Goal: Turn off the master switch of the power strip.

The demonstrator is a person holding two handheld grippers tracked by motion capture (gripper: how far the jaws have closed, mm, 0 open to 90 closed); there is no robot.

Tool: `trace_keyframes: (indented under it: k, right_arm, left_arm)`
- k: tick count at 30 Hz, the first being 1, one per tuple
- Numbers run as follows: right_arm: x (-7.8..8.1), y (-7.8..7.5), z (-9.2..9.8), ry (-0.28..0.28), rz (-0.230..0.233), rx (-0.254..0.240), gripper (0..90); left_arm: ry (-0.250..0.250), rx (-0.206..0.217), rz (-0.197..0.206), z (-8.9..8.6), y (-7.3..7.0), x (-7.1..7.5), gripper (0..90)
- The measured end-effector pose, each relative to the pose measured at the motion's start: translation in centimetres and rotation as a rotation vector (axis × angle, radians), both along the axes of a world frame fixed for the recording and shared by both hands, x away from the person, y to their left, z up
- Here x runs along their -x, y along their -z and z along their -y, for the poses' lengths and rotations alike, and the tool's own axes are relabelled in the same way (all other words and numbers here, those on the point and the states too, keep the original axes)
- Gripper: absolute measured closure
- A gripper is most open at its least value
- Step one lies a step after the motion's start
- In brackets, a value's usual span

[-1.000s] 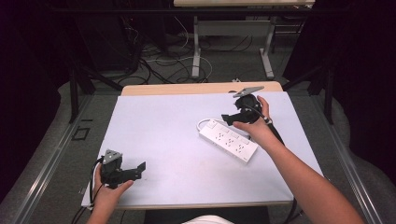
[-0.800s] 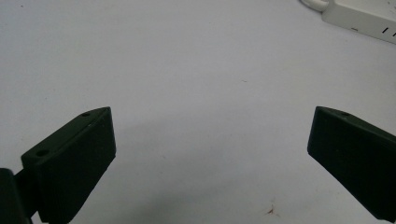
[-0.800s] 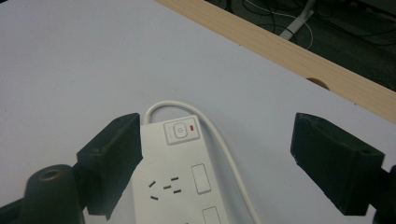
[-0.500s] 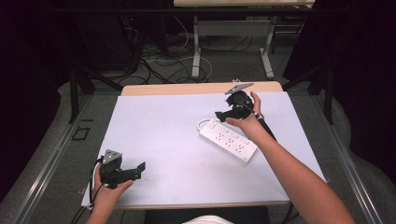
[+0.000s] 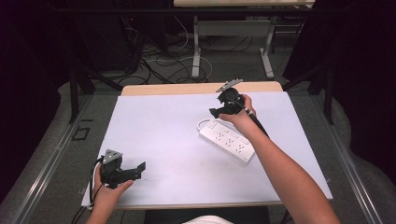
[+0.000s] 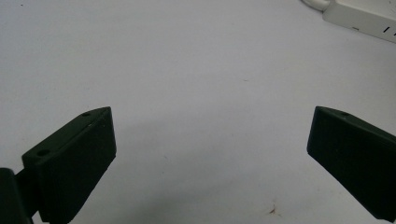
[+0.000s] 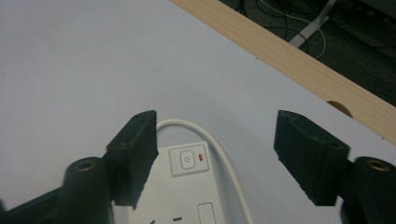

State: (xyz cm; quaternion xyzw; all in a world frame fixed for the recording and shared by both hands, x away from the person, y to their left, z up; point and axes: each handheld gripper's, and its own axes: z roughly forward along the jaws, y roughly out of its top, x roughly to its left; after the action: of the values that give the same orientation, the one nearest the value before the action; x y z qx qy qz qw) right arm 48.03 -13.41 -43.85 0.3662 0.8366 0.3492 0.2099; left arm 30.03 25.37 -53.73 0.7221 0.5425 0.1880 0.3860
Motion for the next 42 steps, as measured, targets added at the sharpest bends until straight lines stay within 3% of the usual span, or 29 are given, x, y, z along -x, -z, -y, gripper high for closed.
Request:
trace_keyframes:
  k: [13, 15, 17, 19, 21, 26, 30, 33, 35, 41, 42]
  right_arm:
    - [-1.6, 1.7, -1.0, 0.012, -0.018, 0.024, 63.2]
    - [-1.8, 2.0, -1.1, -0.005, -0.010, 0.043, 67.6]
    - [-2.0, 2.1, -1.1, 0.000, -0.006, 0.101, 71.1]
    - [-2.1, 2.3, -1.2, 0.008, -0.034, 0.077, 73.1]
    - [-2.4, 2.6, -1.1, 0.013, -0.028, 0.108, 73.7]
    - [-2.8, 3.4, -0.7, 0.051, -0.030, 0.054, 73.6]
    - [-3.1, 3.8, -1.0, 0.046, -0.038, 0.032, 83.1]
    - [-3.2, 4.0, -1.2, 0.052, -0.073, 0.037, 90.0]
    - [-3.3, 4.7, -1.5, 0.069, -0.142, 0.013, 90.0]
    - [-3.5, 6.0, -2.1, 0.080, -0.201, 0.025, 90.0]
    - [-3.5, 6.0, -2.1, 0.070, -0.229, 0.027, 90.0]
  left_arm:
    - [-0.005, 0.000, -0.002, -0.1, 0.1, 0.0, 1.7]
    - [-0.006, 0.001, -0.002, -0.1, 0.1, 0.0, 1.7]
    - [-0.006, -0.001, -0.005, -0.1, 0.1, 0.0, 2.0]
    - [-0.005, 0.000, -0.005, -0.1, 0.1, 0.0, 2.1]
    - [-0.002, 0.000, -0.009, -0.1, 0.1, 0.0, 2.1]
    - [-0.002, 0.001, -0.010, -0.1, 0.2, -0.1, 2.1]
    - [-0.001, -0.001, -0.014, -0.2, 0.2, -0.1, 2.3]
    - [-0.001, -0.002, -0.016, -0.2, 0.2, -0.1, 2.3]
    - [-0.001, -0.001, -0.017, -0.2, 0.2, -0.1, 2.4]
    - [-0.004, 0.000, -0.008, -0.2, 0.3, -0.1, 2.4]
    - [-0.004, 0.001, -0.008, -0.2, 0.3, -0.1, 2.4]
